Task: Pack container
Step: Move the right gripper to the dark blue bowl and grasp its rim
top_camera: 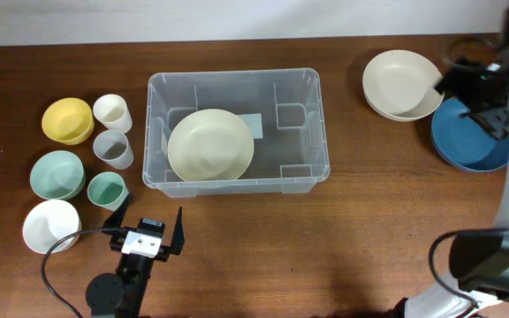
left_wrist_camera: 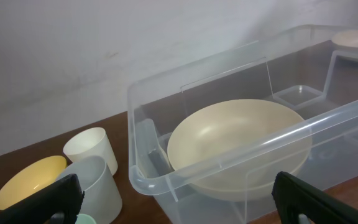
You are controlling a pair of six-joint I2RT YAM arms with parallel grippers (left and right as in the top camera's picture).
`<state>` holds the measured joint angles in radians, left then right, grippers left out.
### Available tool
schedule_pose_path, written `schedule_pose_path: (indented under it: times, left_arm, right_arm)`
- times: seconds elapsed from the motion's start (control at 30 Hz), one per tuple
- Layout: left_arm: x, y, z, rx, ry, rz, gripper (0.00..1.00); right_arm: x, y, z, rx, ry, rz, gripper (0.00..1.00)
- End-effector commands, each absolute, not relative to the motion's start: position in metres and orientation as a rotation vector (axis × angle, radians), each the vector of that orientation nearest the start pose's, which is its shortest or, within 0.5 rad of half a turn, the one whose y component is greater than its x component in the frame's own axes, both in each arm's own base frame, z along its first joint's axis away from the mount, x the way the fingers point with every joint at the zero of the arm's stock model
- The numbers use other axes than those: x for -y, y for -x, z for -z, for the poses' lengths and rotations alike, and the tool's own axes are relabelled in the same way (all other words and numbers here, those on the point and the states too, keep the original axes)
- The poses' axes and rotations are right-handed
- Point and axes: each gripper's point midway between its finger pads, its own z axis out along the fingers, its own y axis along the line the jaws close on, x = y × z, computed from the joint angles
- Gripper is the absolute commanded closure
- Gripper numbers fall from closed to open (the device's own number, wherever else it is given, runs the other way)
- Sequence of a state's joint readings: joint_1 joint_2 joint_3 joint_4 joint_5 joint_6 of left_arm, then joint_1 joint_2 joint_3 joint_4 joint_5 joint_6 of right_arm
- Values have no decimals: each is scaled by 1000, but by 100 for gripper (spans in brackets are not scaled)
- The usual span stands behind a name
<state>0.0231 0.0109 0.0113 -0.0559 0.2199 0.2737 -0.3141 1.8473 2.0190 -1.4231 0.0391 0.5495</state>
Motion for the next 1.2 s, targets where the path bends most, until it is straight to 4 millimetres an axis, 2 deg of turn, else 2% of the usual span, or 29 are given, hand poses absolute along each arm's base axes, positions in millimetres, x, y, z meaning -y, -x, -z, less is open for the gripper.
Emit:
schedule_pose_path:
  times: [0.0, 0.03, 0.1, 0.27, 0.4, 0.5, 0.73, 0.83, 0.97, 1.17]
  left_arm:
    - [30, -243, -162, -1585, -372, -65, 1]
    - [30, -243, -162, -1585, -372, -65, 1]
    - [30, -243, -162, -1585, -372, -65, 1]
    - [30, -243, -162, -1585, -372, -65, 0]
    - [30, -243, -162, -1585, -372, -65, 1]
    - [30, -243, -162, -1585, -372, -65, 1]
    - [30, -243, -162, -1585, -372, -65, 1]
    - [30, -243, -162, -1585, -372, -65, 0]
    - [30, -243, -162, -1585, -372, -65, 1]
    - [30, -243, -162, -1585, -372, -65, 1]
  right_arm:
    - [168, -356, -186, -2528, -1480, 50, 1]
    - [180, -347, -169, -2507, -1563, 51, 1]
    - [191, -337, -146, -2487, -1644, 39, 1]
    - [211, -325, -106, -2415, -1761, 0, 1]
    - [225, -319, -82, -2317, -1848, -4, 1]
    - [233, -323, -66, -2277, -1844, -5, 1]
    - [238, -329, -31, -2308, -1870, -1, 1]
    - [240, -331, -20, -2316, -1876, 5, 1]
    - [244, -335, -18, -2299, -1865, 2, 2]
    - [247, -338, -19, -2286, -1856, 4, 19]
